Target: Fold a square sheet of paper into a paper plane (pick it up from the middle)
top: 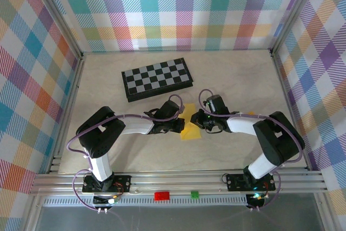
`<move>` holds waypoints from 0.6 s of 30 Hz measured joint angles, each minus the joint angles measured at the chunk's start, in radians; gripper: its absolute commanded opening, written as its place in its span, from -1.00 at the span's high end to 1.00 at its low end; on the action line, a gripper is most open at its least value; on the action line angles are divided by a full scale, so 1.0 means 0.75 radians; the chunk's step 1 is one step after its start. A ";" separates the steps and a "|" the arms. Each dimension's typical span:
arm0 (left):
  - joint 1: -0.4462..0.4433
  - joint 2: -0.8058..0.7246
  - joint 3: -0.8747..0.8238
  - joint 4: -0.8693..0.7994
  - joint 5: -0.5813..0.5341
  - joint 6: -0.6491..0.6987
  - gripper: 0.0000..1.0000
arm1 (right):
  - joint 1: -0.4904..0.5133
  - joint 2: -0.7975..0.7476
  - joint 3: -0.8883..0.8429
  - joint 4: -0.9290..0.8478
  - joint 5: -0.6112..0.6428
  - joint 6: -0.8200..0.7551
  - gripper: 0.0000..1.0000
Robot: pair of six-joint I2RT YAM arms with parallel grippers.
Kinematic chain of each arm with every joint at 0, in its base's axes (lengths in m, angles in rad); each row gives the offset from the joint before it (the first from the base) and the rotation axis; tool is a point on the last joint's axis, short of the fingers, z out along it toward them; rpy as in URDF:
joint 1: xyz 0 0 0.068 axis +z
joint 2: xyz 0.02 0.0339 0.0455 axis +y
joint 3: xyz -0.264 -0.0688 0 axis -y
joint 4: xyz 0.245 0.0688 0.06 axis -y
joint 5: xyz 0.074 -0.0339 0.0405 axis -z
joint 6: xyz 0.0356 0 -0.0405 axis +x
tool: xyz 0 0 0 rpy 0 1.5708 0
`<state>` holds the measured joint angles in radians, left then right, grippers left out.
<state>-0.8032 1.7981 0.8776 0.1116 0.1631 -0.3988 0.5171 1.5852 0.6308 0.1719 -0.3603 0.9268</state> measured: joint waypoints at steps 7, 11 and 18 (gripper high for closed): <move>0.000 0.001 0.003 -0.006 0.000 0.000 1.00 | 0.000 0.080 0.007 -0.002 0.005 -0.001 0.75; 0.000 0.001 0.003 -0.007 0.000 0.000 1.00 | 0.000 0.090 0.009 -0.002 0.001 -0.001 0.75; 0.000 0.001 0.004 -0.007 0.000 0.000 1.00 | 0.000 0.031 0.043 -0.066 0.017 -0.017 0.74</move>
<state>-0.8032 1.7985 0.8803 0.1066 0.1631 -0.3988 0.5171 1.6085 0.6632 0.1226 -0.3473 0.9142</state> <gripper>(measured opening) 0.048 0.129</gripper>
